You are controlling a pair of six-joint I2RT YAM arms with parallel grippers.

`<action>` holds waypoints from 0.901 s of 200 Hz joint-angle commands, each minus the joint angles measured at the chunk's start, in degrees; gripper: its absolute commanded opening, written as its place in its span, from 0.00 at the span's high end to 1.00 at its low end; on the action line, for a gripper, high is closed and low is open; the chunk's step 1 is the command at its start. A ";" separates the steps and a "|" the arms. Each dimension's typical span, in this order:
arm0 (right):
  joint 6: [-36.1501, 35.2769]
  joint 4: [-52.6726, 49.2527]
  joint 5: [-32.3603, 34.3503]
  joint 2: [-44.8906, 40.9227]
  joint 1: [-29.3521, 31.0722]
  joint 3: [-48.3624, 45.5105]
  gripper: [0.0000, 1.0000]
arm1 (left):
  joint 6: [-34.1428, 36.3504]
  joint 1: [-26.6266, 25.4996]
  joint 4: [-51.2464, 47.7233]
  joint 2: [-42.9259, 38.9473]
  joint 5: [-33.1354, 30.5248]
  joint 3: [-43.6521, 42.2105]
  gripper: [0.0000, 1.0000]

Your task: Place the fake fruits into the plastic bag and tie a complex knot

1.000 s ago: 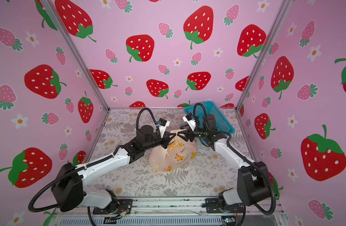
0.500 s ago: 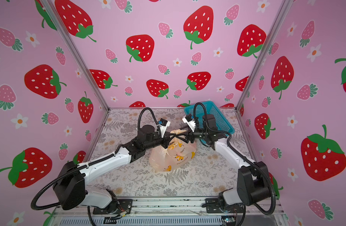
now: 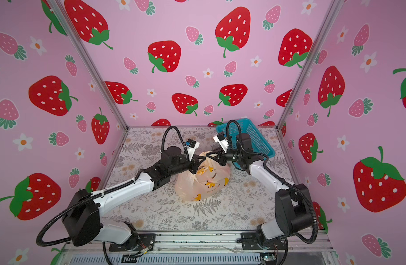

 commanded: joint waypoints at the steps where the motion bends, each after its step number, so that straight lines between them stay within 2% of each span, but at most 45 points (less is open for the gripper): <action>1: -1.14 1.51 0.14 -0.34 -0.15 0.61 1.00 | 0.49 -0.19 -0.37 -0.34 0.73 1.91 0.96; 8: -1.45 1.53 0.60 -0.49 -0.25 0.52 1.00 | 0.62 -0.19 -0.46 -0.51 0.85 1.78 0.87; 44: -5.65 1.49 2.30 -1.79 -0.32 0.08 1.00 | 3.04 -0.16 -4.38 -3.65 3.86 0.54 0.65; 80: -10.01 2.22 2.89 -3.48 -0.31 -0.96 1.00 | 10.02 0.00 -15.95 -10.30 9.82 1.09 0.59; 101: -12.25 2.71 2.04 -5.10 -0.28 -1.92 1.00 | 10.88 1.16 -19.94 -14.79 10.72 1.57 0.56; 124: -14.26 2.37 0.45 -6.38 -0.24 -2.37 1.00 | 8.21 3.56 -19.17 -18.06 7.96 1.78 0.40; 137: -14.49 2.90 -0.80 -7.03 -0.23 -2.77 1.00 | 6.94 4.74 -19.42 -17.70 5.68 2.92 0.33; 150: -13.77 4.49 -1.35 -7.70 -0.15 -3.58 1.00 | 7.49 5.39 -21.41 -15.45 5.48 5.42 0.30; 180: -12.47 6.01 -1.73 -8.41 -0.15 -4.17 1.00 | 11.11 5.37 -28.00 -7.99 9.37 12.27 0.26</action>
